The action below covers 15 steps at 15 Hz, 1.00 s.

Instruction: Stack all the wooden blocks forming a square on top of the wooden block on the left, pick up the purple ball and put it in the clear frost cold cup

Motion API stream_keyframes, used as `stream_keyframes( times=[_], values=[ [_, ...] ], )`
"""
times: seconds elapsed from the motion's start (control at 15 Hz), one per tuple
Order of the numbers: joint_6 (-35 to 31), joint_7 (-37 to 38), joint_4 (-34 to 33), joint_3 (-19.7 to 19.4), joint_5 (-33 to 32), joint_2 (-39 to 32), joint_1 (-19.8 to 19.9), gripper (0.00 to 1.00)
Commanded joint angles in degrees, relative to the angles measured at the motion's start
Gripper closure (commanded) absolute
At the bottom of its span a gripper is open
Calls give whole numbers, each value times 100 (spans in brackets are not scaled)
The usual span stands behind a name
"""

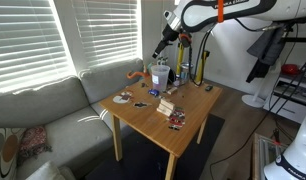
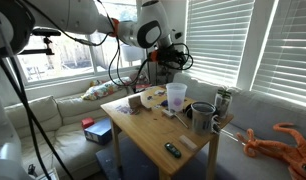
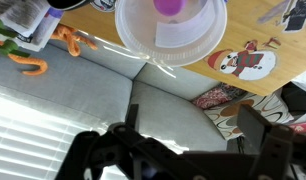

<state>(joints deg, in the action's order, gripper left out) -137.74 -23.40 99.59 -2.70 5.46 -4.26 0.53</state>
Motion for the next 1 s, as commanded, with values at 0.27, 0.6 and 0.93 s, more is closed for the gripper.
stream_keyframes(
  times=[0.27, 0.6, 0.93],
  values=[
    [554, 1805, 369, 114, 224, 616, 3, 0],
    [400, 1454, 128, 101, 54, 341, 33, 0],
    [399, 1452, 128, 101, 54, 331, 33, 0]
  ],
)
